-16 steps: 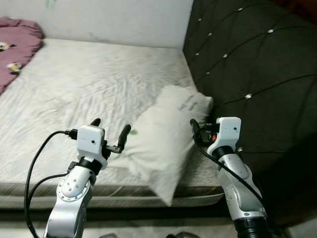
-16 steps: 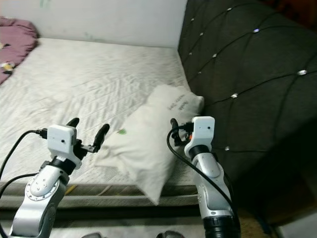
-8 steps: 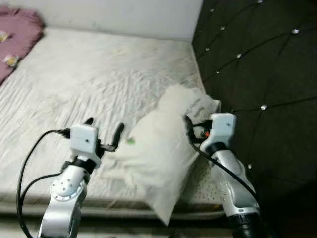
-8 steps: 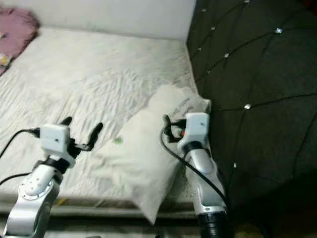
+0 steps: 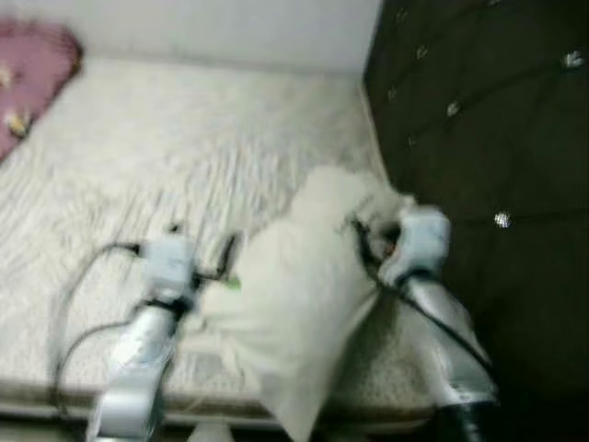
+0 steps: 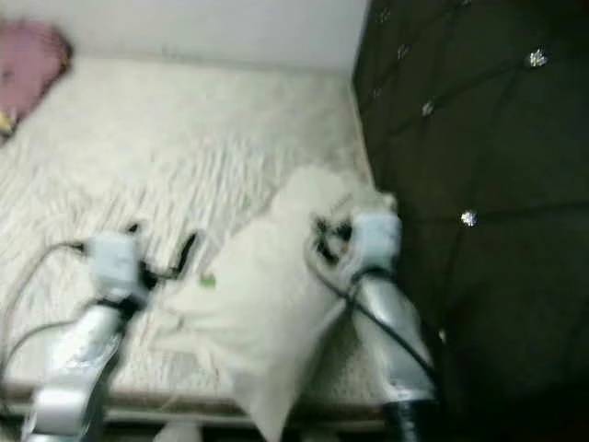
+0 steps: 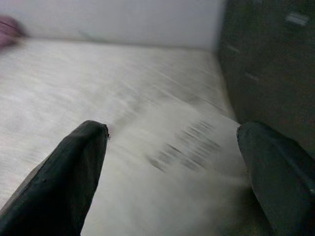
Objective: Clean up the room
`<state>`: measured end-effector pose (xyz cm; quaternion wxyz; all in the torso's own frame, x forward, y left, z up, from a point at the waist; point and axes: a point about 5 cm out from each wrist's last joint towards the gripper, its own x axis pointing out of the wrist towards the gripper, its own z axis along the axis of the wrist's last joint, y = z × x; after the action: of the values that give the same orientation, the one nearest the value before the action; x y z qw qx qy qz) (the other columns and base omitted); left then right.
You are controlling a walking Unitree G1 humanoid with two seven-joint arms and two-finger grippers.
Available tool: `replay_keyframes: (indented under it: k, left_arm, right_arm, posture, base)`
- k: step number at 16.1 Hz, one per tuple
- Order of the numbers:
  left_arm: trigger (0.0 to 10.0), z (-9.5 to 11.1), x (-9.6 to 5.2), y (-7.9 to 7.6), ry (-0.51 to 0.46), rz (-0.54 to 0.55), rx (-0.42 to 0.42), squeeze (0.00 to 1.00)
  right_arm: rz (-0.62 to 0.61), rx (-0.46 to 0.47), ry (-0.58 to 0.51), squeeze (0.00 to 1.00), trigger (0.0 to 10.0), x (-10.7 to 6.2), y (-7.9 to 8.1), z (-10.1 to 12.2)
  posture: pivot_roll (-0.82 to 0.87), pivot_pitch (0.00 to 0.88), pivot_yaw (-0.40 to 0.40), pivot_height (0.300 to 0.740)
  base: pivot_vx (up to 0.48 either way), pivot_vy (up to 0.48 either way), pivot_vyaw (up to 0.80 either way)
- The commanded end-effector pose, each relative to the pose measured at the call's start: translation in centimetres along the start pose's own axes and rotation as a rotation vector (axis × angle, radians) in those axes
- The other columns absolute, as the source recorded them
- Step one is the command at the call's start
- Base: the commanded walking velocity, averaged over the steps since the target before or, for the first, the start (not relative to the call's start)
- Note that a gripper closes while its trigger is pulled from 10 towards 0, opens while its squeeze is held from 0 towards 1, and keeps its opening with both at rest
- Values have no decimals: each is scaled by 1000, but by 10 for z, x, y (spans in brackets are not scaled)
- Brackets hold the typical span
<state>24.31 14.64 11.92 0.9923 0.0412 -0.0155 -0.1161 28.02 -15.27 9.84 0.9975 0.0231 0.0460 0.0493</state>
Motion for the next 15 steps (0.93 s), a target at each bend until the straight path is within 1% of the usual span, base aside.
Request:
replay_keyframes:
  k: [1, 2, 5, 6, 8, 10, 12, 13, 14, 15]
  left_arm:
    - [10000, -3, -3, 5, 21, 14, 13, 0]
    - [10000, -3, -2, 6, 22, 19, 12, 0]
    - [10000, -2, -3, 7, 25, 38, 41, 0]
    - [10000, -3, -4, 8, 37, 65, 43, 0]
    - [10000, -5, -5, 13, 51, 100, 11, 0]
    - [10000, -4, -5, 13, 43, 91, 26, 0]
    - [10000, -4, -5, 13, 45, 93, 33, 0]
    - [10000, -4, -5, 13, 47, 95, 38, 0]
    - [10000, -4, -4, 14, 47, 97, 40, 0]
    - [10000, -4, -4, 15, 46, 111, 47, 0]
  right_arm:
    - [3, 9, -22, 0, 10000, 2, 2, 6]
    - [2, 10, -22, 0, 10000, 2, 3, 6]
    - [6, 8, -27, 0, 10000, 2, 3, 7]
    - [8, 9, -29, 0, 10000, 2, 3, 7]
    - [21, 16, -29, 0, 10000, 2, 5, 7]
    - [23, 22, -24, 0, 10000, 2, 6, 7]
    - [30, 23, -28, 0, 10000, 3, 7, 7]
    - [28, 23, -29, 0, 10000, 3, 7, 7]
    - [28, 23, -29, 0, 10000, 3, 7, 7]
    - [29, 23, -30, 0, 10000, 3, 7, 7]
  posture:
    - [17, 42, -72, 740]
    - [17, 42, -72, 740]
    - [18, 45, -71, 740]
    - [18, 45, -71, 740]
    - [18, 45, -71, 740]
    - [24, 52, -75, 735]
    - [24, 52, -75, 711]
    - [24, 52, -75, 691]
    - [24, 52, -75, 686]
    - [24, 52, -75, 671]
  base:
    - [0, 0, -800]
    - [0, 0, -675]
    - [0, 0, 0]
    - [0, 0, 0]
    - [0, 0, 0]
    - [0, 0, 0]
    - [0, 0, 0]
    - [0, 0, 0]
    - [0, 0, 0]
    - [0, 0, 0]
